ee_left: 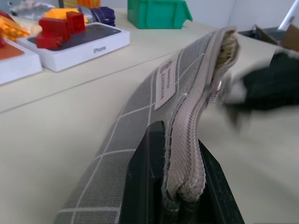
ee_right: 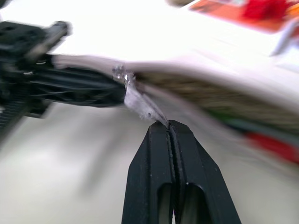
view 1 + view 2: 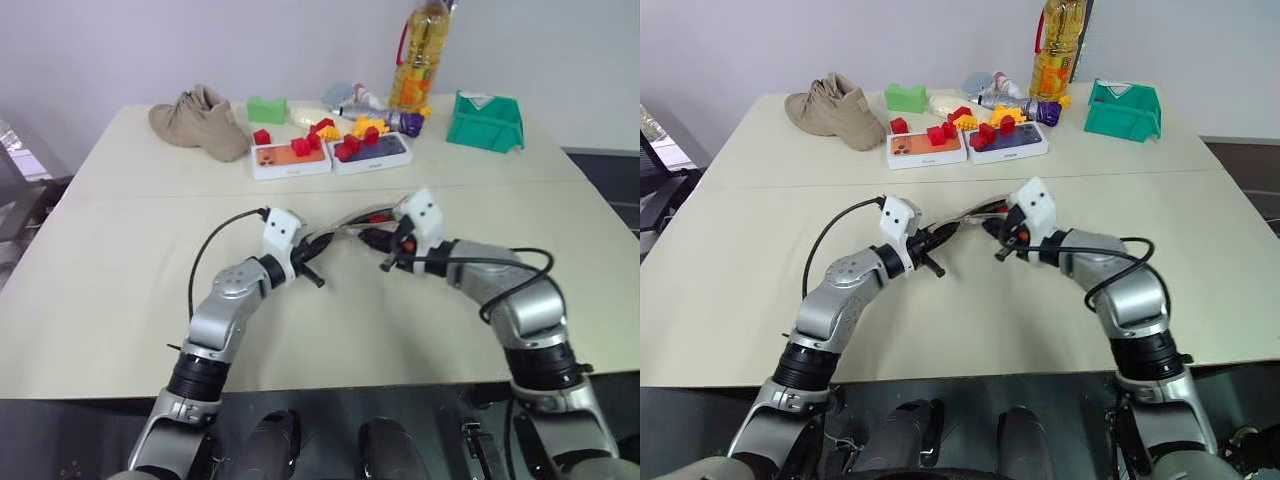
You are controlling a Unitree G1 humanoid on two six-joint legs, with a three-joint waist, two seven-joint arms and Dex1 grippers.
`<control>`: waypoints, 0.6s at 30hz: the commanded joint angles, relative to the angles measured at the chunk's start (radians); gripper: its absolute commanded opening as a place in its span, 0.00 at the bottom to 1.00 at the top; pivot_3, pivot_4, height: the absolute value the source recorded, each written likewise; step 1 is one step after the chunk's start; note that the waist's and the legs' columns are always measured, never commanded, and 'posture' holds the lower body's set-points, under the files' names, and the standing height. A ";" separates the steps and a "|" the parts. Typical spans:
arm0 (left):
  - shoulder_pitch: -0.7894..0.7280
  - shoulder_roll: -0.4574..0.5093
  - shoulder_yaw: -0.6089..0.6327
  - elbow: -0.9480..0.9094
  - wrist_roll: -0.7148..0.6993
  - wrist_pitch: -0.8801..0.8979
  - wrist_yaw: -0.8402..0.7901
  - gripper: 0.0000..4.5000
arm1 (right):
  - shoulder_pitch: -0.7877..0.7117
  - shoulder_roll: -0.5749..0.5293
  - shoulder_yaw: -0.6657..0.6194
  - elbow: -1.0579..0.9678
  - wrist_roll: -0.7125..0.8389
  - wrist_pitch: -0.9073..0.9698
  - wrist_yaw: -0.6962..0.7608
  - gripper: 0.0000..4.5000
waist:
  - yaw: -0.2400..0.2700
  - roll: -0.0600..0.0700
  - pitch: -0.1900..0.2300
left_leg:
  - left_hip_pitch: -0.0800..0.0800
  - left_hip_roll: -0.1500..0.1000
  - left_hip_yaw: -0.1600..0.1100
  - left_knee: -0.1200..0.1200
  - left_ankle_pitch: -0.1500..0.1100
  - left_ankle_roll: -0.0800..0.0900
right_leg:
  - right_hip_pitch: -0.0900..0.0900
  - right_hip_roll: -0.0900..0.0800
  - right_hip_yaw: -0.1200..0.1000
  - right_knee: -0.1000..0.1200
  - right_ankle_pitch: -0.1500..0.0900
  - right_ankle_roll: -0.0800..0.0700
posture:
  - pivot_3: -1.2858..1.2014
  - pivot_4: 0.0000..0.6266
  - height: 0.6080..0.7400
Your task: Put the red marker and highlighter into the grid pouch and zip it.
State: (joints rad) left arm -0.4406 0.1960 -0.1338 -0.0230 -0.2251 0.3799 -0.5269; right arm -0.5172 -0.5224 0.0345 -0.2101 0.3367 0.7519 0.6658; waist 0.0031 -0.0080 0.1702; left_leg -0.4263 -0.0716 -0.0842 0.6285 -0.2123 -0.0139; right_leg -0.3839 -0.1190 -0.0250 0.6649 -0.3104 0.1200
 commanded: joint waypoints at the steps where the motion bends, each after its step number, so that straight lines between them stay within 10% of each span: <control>1: 0.023 0.049 0.018 -0.001 0.035 -0.060 -0.010 0.00 | -0.038 -0.067 -0.085 -0.010 0.001 -0.030 0.004 0.00 | 0.000 0.000 0.000 | 0.000 0.000 0.000 0.000 0.000 0.000 | 0.000 0.000 0.000 0.000 0.000 0.000 | 0.52 0.24 0.99; 14: 0.132 0.154 0.056 -0.020 -0.001 -0.100 -0.053 0.00 | 0.043 -0.236 -0.115 0.082 -0.024 -0.130 0.085 0.00 | 0.000 0.000 0.000 | 0.000 0.000 0.001 -0.001 0.000 0.000 | 0.000 0.000 0.001 -0.001 0.000 0.000 | 0.52 0.24 0.99; 18: 0.175 0.168 0.092 -0.083 -0.058 -0.055 -0.067 0.35 | 0.117 -0.241 -0.113 0.050 0.034 -0.121 0.174 0.32 | -0.001 0.000 0.000 | 0.000 0.001 0.001 -0.001 0.000 0.000 | 0.000 0.000 0.001 -0.001 0.000 0.000 | 0.52 0.24 0.99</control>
State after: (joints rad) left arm -0.2750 0.3542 -0.0835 -0.0468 -0.2541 0.3105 -0.5894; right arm -0.4088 -0.7517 -0.0539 -0.1121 0.3407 0.6479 0.8067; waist 0.0023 -0.0079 0.1702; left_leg -0.4263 -0.0709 -0.0835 0.6277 -0.2125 -0.0135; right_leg -0.3841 -0.1193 -0.0241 0.6641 -0.3105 0.1199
